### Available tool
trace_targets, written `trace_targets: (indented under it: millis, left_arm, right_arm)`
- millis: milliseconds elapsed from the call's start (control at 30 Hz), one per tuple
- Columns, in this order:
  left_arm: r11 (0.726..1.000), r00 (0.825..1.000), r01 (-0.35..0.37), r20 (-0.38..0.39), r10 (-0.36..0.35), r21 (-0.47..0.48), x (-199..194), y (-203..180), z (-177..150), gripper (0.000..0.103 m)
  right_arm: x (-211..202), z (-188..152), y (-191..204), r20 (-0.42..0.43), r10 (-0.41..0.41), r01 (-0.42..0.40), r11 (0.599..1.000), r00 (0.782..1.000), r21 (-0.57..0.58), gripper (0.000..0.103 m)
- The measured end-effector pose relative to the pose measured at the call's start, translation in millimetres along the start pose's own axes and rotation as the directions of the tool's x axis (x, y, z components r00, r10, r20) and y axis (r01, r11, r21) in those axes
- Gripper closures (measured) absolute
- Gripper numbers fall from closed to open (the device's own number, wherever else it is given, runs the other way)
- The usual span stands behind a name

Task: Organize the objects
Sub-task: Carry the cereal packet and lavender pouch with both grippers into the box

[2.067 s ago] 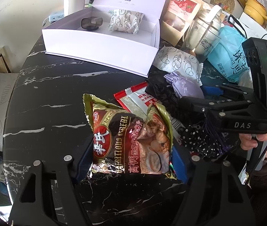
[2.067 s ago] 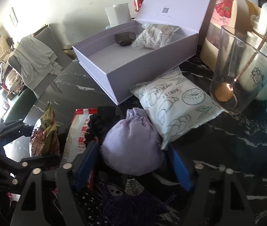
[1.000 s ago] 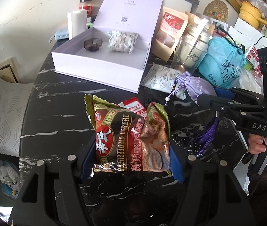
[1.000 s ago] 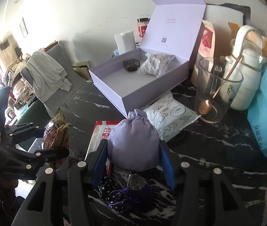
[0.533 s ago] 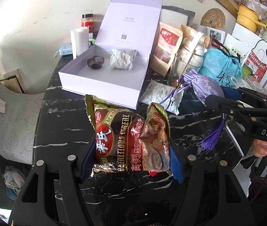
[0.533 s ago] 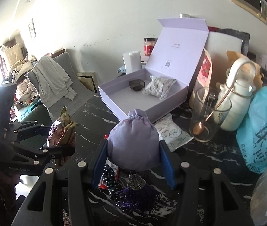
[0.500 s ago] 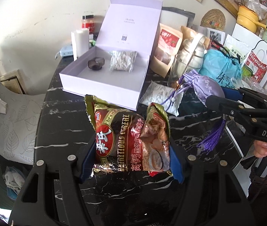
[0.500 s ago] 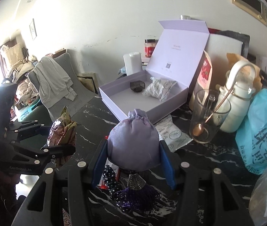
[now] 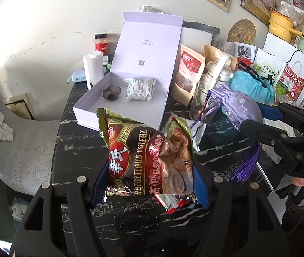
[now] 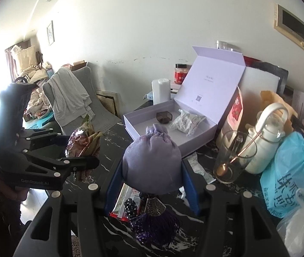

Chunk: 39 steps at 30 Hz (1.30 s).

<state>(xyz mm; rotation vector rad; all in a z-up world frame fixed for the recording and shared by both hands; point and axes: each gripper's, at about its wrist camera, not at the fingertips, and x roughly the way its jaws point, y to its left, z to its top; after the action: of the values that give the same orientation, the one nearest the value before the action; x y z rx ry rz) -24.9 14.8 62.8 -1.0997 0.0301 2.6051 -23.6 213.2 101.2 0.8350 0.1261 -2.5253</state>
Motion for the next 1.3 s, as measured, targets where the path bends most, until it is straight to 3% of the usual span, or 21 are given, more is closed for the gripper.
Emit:
trace_targets:
  millis: [500, 1300]
  left_arm:
    - [1.0, 1.0, -0.002, 0.011, 0.002, 0.002, 25, 24, 62, 0.038]
    - [1.0, 1.0, -0.014, -0.008, 0.014, -0.008, 130, 88, 164, 0.038]
  right_arm:
    - [24, 48, -12, 0.029, 0.001, 0.0, 0.999, 1.0, -0.035, 0.049]
    - [133, 126, -40, 0.028, 0.023, -0.022, 0.998, 0.999, -0.05, 0.049]
